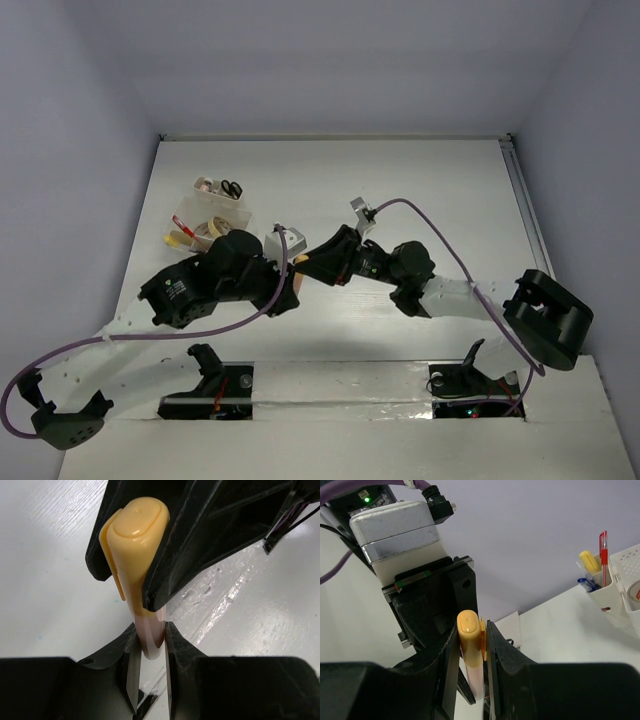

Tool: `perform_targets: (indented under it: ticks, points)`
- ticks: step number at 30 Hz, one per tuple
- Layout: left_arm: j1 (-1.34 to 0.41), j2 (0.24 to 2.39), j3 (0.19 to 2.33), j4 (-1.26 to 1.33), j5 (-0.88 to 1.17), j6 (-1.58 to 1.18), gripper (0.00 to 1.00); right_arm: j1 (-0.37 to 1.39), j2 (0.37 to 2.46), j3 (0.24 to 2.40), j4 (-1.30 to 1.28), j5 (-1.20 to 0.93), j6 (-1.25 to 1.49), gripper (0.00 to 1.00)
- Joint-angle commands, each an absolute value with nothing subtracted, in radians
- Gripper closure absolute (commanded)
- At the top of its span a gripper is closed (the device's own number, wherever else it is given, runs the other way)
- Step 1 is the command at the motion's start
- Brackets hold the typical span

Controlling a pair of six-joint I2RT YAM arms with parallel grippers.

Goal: Sort the stationery into containers
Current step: Close the pen cap on the pen.

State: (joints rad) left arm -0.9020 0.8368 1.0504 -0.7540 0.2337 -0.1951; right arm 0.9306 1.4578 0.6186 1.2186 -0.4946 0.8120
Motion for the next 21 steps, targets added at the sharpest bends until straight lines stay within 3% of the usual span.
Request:
perform_targets:
  ticks: [1,10,19,21]
  points:
    - [-0.879,0.810,1.232,0.427,0.137,-0.172,1.00,1.066,1.611,0.518,0.762,-0.778,0.776,1.00]
    - [-0.879,0.730,1.094,0.379,0.101,-0.216,1.00,1.057,1.485,0.618,0.604,-0.638,0.687,1.00]
    - [-0.879,0.624,0.983,0.195,0.025,-0.278,1.00,1.039,1.578,0.842,0.563,-0.643,0.663,1.00]
    - [-0.879,0.603,0.976,0.169,0.014,-0.279,0.91,1.028,1.582,0.880,0.546,-0.652,0.652,1.00]
